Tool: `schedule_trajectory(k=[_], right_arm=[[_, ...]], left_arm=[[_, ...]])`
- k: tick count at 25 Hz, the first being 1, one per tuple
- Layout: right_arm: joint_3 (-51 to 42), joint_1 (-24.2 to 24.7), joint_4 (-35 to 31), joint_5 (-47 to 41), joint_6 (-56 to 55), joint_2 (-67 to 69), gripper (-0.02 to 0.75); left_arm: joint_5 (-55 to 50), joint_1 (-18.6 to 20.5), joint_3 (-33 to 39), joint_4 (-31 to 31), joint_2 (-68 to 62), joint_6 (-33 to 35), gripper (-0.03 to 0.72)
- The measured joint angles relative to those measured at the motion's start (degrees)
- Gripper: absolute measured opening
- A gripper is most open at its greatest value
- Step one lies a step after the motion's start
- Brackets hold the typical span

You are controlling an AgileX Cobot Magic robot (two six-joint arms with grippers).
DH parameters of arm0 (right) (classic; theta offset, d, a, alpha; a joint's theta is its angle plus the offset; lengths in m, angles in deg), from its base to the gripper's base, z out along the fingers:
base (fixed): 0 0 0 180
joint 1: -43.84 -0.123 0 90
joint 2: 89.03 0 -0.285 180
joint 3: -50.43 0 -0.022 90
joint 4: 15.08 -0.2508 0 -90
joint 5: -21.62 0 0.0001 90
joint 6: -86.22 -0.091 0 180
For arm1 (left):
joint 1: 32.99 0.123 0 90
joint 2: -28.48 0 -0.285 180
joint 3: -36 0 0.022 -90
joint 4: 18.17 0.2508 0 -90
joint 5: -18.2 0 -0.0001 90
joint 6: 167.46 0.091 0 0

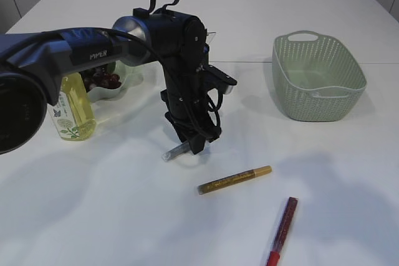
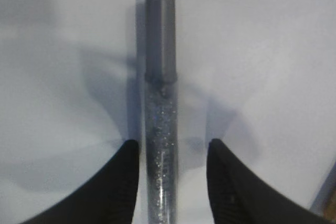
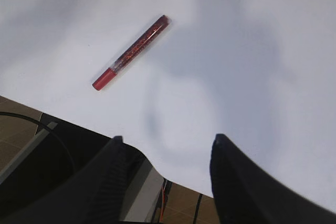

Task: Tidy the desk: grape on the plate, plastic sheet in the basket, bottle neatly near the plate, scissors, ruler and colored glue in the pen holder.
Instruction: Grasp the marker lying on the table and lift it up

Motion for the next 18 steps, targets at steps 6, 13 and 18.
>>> schedule_trajectory(k=[6,13,18], right_arm=[[0.0,0.0,0.1,0.0,0.0,0.0,0.405],[0.0,0.0,0.1,0.0,0.0,0.0,0.405],[0.0,0.0,0.1,0.0,0.0,0.0,0.405]], left_arm=[[0.0,0.0,0.0,0.0,0.0,0.0,0.278],[0.0,0.0,0.0,0.0,0.0,0.0,0.246],[0.0,0.0,0.0,0.2,0.0,0.0,0.226]])
